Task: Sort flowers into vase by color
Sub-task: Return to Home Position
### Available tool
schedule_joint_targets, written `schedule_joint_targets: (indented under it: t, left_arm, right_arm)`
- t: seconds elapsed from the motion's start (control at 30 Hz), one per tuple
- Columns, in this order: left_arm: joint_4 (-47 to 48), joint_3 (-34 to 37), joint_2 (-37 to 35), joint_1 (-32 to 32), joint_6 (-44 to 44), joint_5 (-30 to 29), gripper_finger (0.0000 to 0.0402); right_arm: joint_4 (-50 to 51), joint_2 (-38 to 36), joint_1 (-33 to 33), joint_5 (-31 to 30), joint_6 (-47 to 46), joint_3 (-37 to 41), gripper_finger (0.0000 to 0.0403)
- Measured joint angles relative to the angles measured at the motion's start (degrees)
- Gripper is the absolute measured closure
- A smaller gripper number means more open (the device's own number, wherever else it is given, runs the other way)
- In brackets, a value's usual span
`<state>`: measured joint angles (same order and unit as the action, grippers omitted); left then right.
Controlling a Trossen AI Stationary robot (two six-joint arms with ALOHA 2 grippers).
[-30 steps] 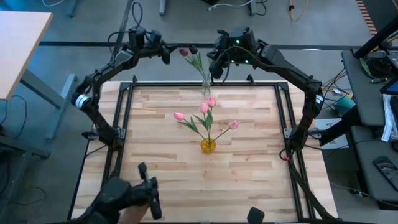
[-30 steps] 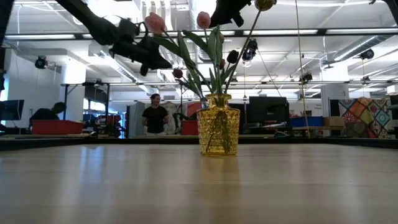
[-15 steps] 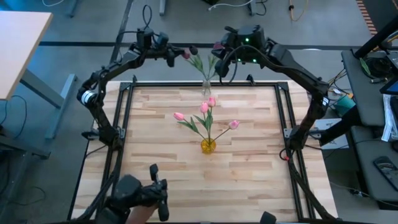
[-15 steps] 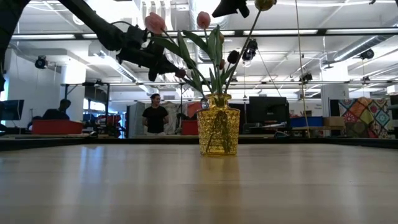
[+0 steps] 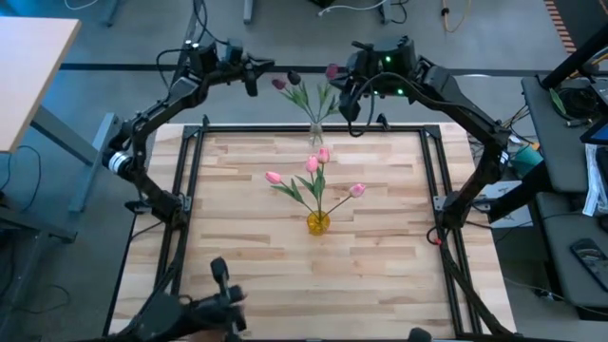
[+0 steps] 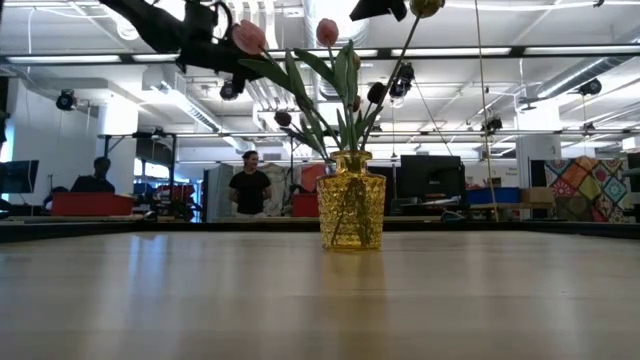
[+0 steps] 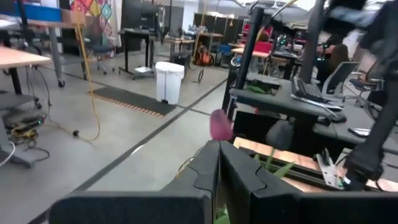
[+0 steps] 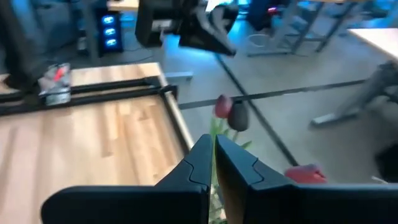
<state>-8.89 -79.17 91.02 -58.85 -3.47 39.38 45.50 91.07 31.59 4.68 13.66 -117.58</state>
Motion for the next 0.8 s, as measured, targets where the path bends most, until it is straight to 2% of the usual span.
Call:
schedule_joint_targets:
  t: [0.17, 0.23, 0.4, 0.5, 0.8]
  left_arm:
    - [-2.2, 6.1, -5.3, 1.3, 0.6, 0.1, 0.0402]
    - [-6.0, 9.9, -7.6, 1.9, -0.7, 0.1, 0.0402]
    - [-18.7, 20.4, -13.1, 4.3, -6.8, -1.1, 0.0402]
    - [-23.0, 25.4, -16.3, 6.7, -7.8, -3.7, 0.0402]
    - [-23.2, 32.0, -22.9, 14.5, -6.4, -8.6, 0.0402]
  right_arm:
    - [0.0, 0.0, 2.4, 7.9, 3.5, 3.1, 0.0391]
    - [-1.1, 0.0, 3.3, 9.6, 4.4, 5.3, 0.0391]
    - [-8.1, -1.6, 5.5, 18.5, 4.7, 12.8, 0.0394]
    - [-12.1, -3.7, 6.0, 20.1, 5.4, 18.3, 0.0394]
    - [-27.9, -14.1, 5.9, 25.6, 2.2, 38.4, 0.0394]
